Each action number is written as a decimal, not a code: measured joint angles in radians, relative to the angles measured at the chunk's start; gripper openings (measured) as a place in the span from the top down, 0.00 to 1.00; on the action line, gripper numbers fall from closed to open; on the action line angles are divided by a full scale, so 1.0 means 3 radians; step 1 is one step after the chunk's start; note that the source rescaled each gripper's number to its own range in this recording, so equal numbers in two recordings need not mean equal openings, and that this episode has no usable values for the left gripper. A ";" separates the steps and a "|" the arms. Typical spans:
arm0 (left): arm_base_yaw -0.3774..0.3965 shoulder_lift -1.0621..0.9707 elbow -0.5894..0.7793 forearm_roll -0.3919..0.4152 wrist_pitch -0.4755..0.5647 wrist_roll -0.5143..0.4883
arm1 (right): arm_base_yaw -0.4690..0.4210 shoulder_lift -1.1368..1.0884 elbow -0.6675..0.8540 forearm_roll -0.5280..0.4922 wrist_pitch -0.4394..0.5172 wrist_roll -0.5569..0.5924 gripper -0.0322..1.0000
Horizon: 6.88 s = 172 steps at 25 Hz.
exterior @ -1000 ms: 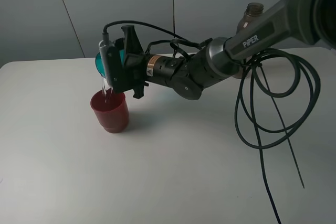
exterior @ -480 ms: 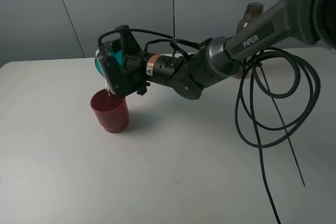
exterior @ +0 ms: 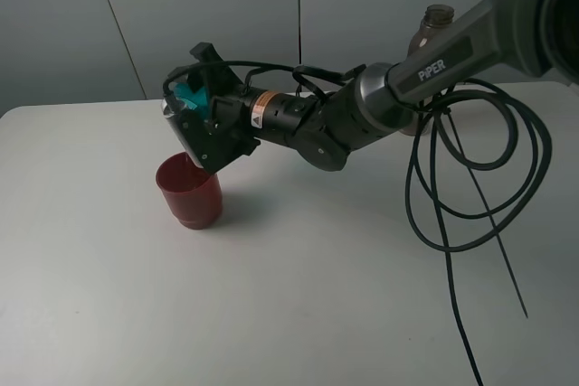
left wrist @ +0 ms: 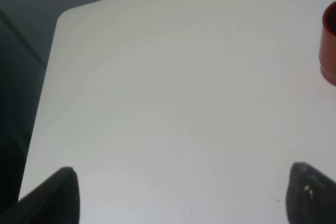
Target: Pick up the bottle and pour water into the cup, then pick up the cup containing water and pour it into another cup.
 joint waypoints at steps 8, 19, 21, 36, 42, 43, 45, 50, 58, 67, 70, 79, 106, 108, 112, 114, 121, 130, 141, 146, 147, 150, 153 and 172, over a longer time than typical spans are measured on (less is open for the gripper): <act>0.0000 0.0000 0.0000 0.0000 0.0000 0.0000 | 0.0000 0.0000 -0.0007 -0.0191 -0.0066 -0.0259 0.92; 0.0000 0.0000 0.0000 0.0000 0.0000 0.0000 | 0.0000 0.0000 -0.0007 -0.0492 -0.0068 -0.0314 0.92; 0.0000 0.0000 0.0000 0.0000 0.0000 0.0000 | 0.0000 0.0000 -0.0007 -0.0493 -0.0068 -0.0314 0.92; 0.0000 0.0000 0.0000 0.0000 0.0000 0.0000 | 0.0000 -0.0246 -0.0007 0.0626 0.0266 0.2458 0.92; 0.0000 0.0000 0.0000 0.0000 0.0000 0.0000 | -0.0065 -0.0372 -0.0007 0.0820 0.0629 0.3872 0.92; 0.0000 0.0000 0.0000 0.0000 0.0000 0.0000 | -0.0095 -0.0372 -0.0007 0.0820 0.0732 0.4005 0.92; 0.0000 0.0000 0.0000 0.0000 0.0000 0.0000 | -0.0167 -0.0372 -0.0007 0.0828 0.0947 0.4227 0.92; 0.0000 0.0000 0.0000 0.0000 0.0000 0.0000 | -0.0383 -0.0372 0.0005 0.0822 0.1191 0.4373 0.92; 0.0000 0.0000 0.0000 0.0000 0.0000 0.0000 | -0.0717 -0.0070 0.0018 0.0722 0.0720 0.4922 0.92; 0.0000 0.0000 0.0000 0.0000 0.0000 0.0000 | -0.0737 0.0361 0.0018 0.0719 0.0130 0.5045 0.92; 0.0000 0.0000 0.0000 0.0000 0.0000 0.0000 | -0.0737 0.0451 0.0018 0.0726 0.0130 0.5045 0.92; 0.0000 0.0000 0.0000 0.0000 0.0000 0.0006 | -0.0737 0.0466 0.0018 0.0736 0.0176 0.5045 0.92; 0.0000 0.0000 0.0000 0.0000 0.0000 0.0006 | -0.0737 -0.0059 0.0067 0.0730 0.1919 0.5107 0.01; 0.0000 0.0000 0.0000 0.0000 0.0000 0.0006 | -0.0737 -0.0187 0.0077 0.0730 0.2412 0.5107 0.01; 0.0000 0.0000 0.0000 0.0000 0.0000 0.0006 | -0.0737 -0.0477 0.0110 0.0730 0.3155 0.5107 0.00; 0.0000 0.0000 0.0000 0.0000 0.0000 0.0006 | -0.0737 -0.0669 0.0190 0.0730 0.3368 0.5107 0.00; 0.0000 0.0000 0.0000 0.0000 0.0000 0.0006 | -0.0737 -0.1582 0.0614 0.0724 0.3886 0.5107 0.00; 0.0000 0.0000 0.0000 0.0000 0.0000 0.0006 | -0.0737 -0.3332 0.1069 0.0790 0.4910 0.5107 0.00; 0.0000 0.0000 0.0000 0.0000 0.0000 0.0006 | -0.0737 -0.5399 0.1641 0.0906 0.5938 0.5107 0.00; 0.0000 0.0000 0.0000 0.0000 0.0000 0.0006 | -0.0737 -0.6215 0.1995 0.1053 0.5990 0.5107 0.00; 0.0000 0.0000 0.0000 0.0000 0.0000 0.0006 | -0.0737 -0.6343 0.2063 0.1061 0.5990 0.5107 0.00; 0.0000 0.0000 0.0000 0.0000 0.0000 0.0006 | -0.0737 -0.6758 0.2221 0.1061 0.6006 0.5133 0.00; 0.0000 0.0000 0.0000 0.0000 0.0000 0.0006 | -0.0737 -0.7067 0.2344 0.1061 0.6033 0.5234 0.00; 0.0000 0.0000 0.0000 0.0000 0.0000 0.0006 | -0.1394 -0.7431 0.2409 0.0739 0.6139 0.5652 0.00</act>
